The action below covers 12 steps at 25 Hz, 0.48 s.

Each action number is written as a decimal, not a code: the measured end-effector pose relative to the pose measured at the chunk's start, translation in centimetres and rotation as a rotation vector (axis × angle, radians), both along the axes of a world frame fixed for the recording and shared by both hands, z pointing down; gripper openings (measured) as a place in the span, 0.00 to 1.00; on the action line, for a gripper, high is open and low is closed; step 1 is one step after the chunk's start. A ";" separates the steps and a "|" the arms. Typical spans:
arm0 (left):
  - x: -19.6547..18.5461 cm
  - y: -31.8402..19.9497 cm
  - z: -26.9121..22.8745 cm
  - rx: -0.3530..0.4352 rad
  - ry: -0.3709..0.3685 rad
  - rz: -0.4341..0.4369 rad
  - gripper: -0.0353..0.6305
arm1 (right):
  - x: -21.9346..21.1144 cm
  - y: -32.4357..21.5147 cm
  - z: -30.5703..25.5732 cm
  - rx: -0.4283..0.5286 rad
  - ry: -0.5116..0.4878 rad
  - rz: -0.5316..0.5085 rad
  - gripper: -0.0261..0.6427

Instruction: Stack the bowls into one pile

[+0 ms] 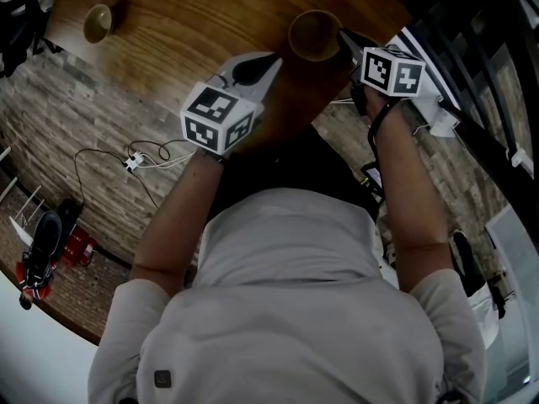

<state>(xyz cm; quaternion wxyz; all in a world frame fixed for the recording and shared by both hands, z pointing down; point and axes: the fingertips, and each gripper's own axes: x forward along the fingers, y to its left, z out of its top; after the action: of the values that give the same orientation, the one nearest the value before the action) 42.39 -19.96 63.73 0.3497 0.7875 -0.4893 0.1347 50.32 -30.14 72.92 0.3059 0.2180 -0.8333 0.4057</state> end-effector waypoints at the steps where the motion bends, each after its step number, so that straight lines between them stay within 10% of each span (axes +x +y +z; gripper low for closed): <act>1: 0.1 0.1 -0.1 0.002 0.000 0.002 0.06 | 0.1 0.2 -0.2 0.003 -0.001 -0.002 0.06; 12: -3.0 3.9 -5.4 0.088 -0.007 0.015 0.06 | -0.9 4.3 -7.7 0.090 -0.024 0.023 0.06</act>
<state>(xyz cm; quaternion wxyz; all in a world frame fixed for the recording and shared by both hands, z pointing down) 39.34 -16.10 58.31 0.3118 0.8053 -0.4902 0.1184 49.38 -25.85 65.25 0.2809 0.2363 -0.8518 0.3738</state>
